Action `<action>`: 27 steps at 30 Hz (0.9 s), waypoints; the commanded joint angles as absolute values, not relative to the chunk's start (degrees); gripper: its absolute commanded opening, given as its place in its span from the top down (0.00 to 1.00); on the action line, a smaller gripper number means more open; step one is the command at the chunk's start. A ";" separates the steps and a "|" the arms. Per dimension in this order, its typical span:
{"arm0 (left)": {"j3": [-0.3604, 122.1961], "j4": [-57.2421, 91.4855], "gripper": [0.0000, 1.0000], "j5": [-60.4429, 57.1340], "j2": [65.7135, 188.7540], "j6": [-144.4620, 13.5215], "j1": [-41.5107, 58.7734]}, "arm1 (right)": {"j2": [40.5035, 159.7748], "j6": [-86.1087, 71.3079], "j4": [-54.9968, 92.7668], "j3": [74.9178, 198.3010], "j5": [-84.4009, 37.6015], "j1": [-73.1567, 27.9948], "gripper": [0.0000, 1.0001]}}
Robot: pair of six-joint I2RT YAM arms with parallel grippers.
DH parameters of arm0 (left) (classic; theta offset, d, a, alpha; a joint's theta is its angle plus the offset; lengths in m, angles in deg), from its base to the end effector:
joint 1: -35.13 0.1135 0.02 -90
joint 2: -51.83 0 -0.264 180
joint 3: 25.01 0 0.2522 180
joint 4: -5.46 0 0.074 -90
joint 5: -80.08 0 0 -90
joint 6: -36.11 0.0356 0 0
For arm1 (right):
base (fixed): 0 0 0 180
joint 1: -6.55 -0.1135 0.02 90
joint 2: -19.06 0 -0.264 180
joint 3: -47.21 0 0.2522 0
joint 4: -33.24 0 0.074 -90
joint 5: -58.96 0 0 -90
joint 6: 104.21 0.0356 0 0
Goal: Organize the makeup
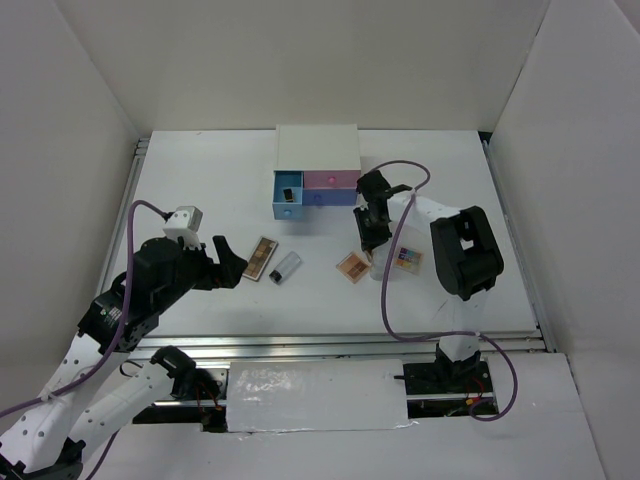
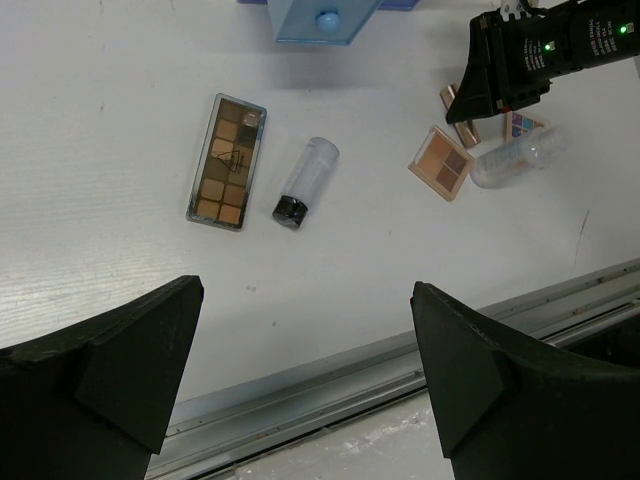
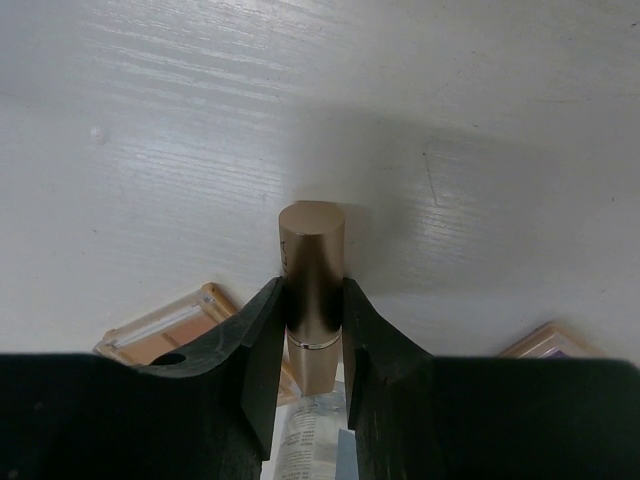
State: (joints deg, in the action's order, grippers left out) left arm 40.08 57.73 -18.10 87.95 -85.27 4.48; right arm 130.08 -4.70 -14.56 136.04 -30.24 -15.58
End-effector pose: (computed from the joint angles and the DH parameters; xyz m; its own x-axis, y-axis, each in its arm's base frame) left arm 0.1125 -0.0608 0.3481 -0.4947 -0.3059 -0.8134 0.1576 0.8889 -0.4302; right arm 0.3571 0.1458 0.1617 -0.9214 -0.1964 -0.3353 -0.2321 0.9702 0.0695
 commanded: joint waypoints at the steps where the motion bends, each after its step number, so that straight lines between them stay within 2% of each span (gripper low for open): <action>1: 39.99 55.08 0.01 -17.21 87.60 -83.60 4.72 | 130.07 -3.76 -13.31 137.44 -32.61 -16.22 0.73; 5: 39.99 55.00 0.01 -17.30 87.51 -83.60 4.72 | 125.95 -2.26 -13.13 138.14 -37.80 -15.95 0.80; 14: 39.99 55.09 0.01 -17.65 87.69 -83.77 4.72 | 111.72 2.30 -9.09 142.88 -42.02 -16.56 0.79; 17: 39.81 55.17 0.01 -17.74 87.95 -84.04 4.72 | 107.67 4.50 -4.97 143.33 -37.83 -17.36 0.78; 20: 39.90 55.35 0.01 -18.53 88.13 -84.12 4.81 | 104.50 9.85 6.44 139.31 -23.78 -18.33 0.78; 22: 40.08 55.52 0.01 -18.79 88.30 -84.30 4.81 | 104.66 18.78 16.78 136.14 -15.15 -18.94 0.77; 27: 39.90 55.52 0.01 -18.79 88.30 -84.39 4.81 | 110.98 25.59 22.82 139.45 -17.67 -22.80 0.77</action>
State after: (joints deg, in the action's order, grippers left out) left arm 40.08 57.73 -18.56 88.25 -85.27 4.52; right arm 106.74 18.25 14.44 138.14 -20.32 -20.74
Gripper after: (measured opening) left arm 0.994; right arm 0.328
